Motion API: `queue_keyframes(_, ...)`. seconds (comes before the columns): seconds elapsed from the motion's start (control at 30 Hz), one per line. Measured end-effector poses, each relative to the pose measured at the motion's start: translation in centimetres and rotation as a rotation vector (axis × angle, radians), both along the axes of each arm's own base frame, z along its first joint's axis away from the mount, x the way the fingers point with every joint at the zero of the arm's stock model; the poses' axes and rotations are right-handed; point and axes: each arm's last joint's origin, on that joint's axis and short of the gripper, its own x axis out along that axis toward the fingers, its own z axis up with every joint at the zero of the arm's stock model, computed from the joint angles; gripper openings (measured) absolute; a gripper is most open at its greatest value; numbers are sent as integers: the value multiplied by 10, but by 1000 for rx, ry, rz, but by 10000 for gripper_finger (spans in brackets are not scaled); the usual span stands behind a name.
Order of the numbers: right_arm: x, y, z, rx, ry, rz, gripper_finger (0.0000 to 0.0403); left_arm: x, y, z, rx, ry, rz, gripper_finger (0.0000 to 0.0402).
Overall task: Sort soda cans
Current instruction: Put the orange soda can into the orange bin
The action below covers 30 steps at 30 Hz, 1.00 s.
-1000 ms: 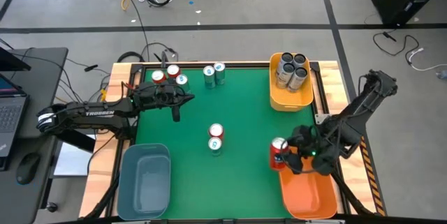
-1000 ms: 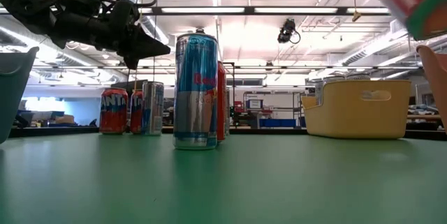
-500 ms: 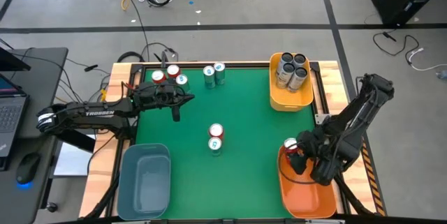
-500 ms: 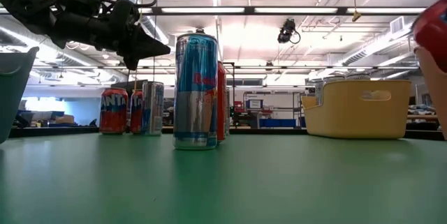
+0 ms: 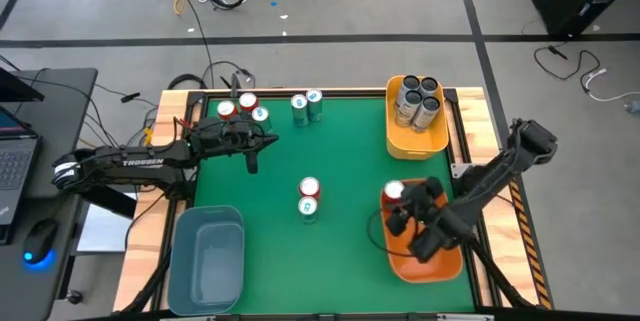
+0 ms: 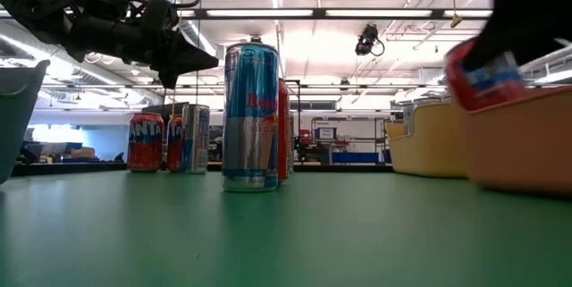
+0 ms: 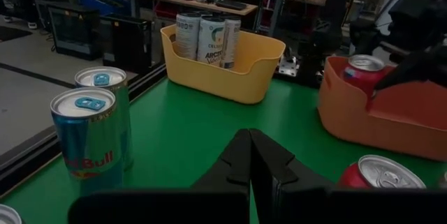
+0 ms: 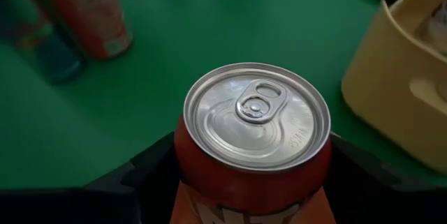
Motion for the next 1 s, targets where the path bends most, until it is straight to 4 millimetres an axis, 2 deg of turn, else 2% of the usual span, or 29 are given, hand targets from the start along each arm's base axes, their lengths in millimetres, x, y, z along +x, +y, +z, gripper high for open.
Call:
queue_keyframes(0.13, 23, -11, -3, -25, -31, -10, 280, 0, 0, 0, 0, 0, 0, 2)
queue_keyframes(0.37, 72, -43, -5, -67, -72, 10, 280, 0, 0, 0, 20, 9, -3, 2)
queue_keyframes(0.5, 84, -59, -1, -91, -90, 3, 280, 0, 0, -1, 22, 11, -3, 2)
queue_keyframes(0.7, 74, -64, 11, -67, -110, -35, 280, 0, 0, -2, 28, 28, -5, 2)
queue_keyframes(1.0, 37, -50, 5, -81, -108, -194, 280, 0, 0, -3, 40, 39, -7, 2)
